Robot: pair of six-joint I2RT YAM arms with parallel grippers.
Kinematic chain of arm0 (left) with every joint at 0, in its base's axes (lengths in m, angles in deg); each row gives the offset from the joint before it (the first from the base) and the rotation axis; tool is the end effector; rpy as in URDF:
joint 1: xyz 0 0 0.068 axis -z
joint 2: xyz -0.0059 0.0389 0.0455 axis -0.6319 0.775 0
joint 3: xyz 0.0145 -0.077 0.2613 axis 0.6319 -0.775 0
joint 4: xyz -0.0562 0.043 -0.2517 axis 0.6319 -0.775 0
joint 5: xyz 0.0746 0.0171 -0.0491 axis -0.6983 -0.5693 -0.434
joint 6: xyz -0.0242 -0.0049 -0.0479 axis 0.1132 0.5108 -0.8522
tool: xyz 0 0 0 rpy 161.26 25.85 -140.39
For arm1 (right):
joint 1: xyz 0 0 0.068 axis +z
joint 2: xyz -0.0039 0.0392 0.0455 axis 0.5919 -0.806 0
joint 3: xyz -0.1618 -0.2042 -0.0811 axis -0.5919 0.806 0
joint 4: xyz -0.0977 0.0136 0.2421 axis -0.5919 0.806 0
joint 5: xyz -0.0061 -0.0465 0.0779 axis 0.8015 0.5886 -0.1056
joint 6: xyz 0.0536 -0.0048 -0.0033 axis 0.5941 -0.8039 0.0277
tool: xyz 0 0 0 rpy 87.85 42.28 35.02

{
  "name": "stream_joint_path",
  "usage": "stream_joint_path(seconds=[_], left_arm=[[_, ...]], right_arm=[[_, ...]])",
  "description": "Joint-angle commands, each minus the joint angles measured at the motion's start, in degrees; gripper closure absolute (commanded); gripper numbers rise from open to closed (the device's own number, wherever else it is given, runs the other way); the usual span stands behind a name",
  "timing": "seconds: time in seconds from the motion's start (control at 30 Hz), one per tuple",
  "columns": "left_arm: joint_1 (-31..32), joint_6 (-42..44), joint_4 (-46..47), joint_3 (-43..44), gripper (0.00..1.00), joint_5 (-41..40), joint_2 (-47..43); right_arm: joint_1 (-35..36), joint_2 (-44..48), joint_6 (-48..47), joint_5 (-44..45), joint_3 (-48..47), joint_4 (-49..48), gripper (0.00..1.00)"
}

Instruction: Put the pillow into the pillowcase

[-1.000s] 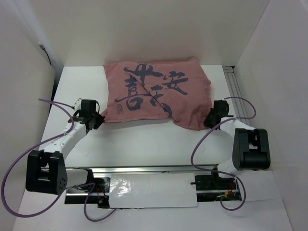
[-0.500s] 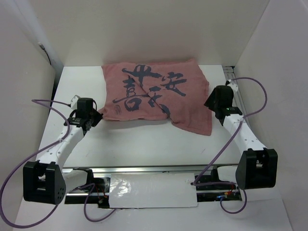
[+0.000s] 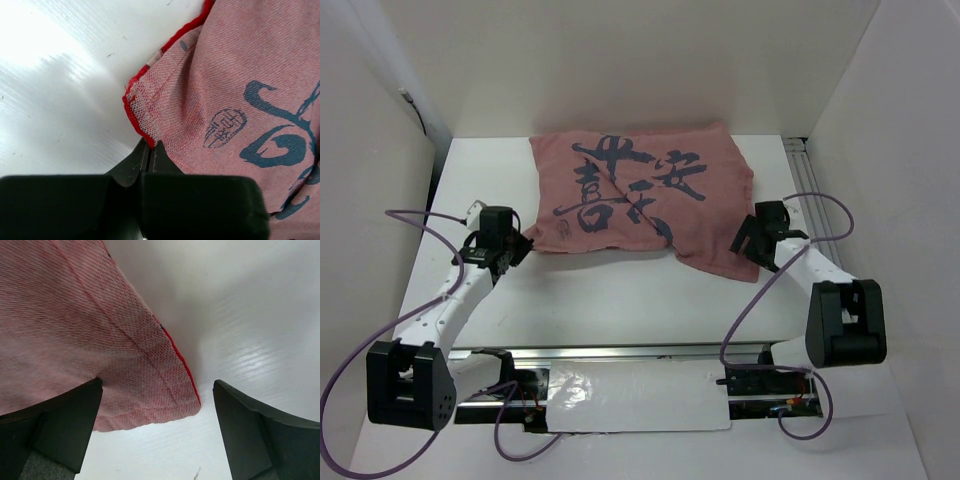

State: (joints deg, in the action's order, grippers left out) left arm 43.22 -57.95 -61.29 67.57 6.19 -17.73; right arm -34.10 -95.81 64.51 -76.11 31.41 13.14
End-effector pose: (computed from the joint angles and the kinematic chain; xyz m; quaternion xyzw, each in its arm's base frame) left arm 0.2373 -0.0089 0.2438 -0.4531 0.7810 -0.1303 0.4096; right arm 0.2607 0.0024 0.1909 0.2449 0.9203 -0.0234 0.3040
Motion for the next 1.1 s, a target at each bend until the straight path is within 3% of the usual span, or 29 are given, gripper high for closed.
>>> stream_joint_path(seconds=[0.0,0.17,0.43,0.47,0.5,0.53,0.7,0.83,0.87,1.07], left_arm=[[-0.6,1.9,0.0,-0.4,1.00,-1.1,-1.4],[-0.6,1.9,0.6,-0.9,1.00,-0.5,-1.4],[-0.6,1.4,0.6,-0.9,1.00,-0.5,-0.3],[-0.6,1.4,0.6,-0.9,1.00,-1.1,-0.3],[-0.6,1.4,0.6,-0.9,1.00,-1.1,-0.3],[-0.6,1.4,0.6,-0.9,1.00,-1.6,-0.3],[-0.6,3.1,-0.5,2.2,1.00,-2.7,-0.8],[-0.6,4.3,-5.0,8.9,1.00,-9.6,-2.1],[-0.6,4.9,-6.0,12.1,1.00,-11.2,-2.8],[-3.9,8.2,-16.8,31.0,1.00,-20.2,-2.9]], right_arm=[[-0.2,-3.6,1.1,-1.3,0.4,-3.6,0.03],[2.0,-6.7,2.4,-2.5,0.4,-4.2,0.10],[3.3,-12.0,3.6,-5.7,1.7,-10.2,0.40],[3.3,-12.5,3.6,-6.6,0.9,-10.8,0.47],[3.3,-12.5,3.6,-7.5,0.3,-11.7,0.78],[3.3,-13.0,3.6,-7.5,0.3,-11.7,1.00],[3.3,-8.4,-1.0,-4.6,-4.5,-10.2,1.00],[3.3,2.8,-4.8,5.2,-8.4,-9.6,1.00],[3.3,7.2,-4.8,10.9,-9.2,-10.2,1.00],[-3.0,13.4,-8.1,22.7,-26.9,-5.2,1.00]])
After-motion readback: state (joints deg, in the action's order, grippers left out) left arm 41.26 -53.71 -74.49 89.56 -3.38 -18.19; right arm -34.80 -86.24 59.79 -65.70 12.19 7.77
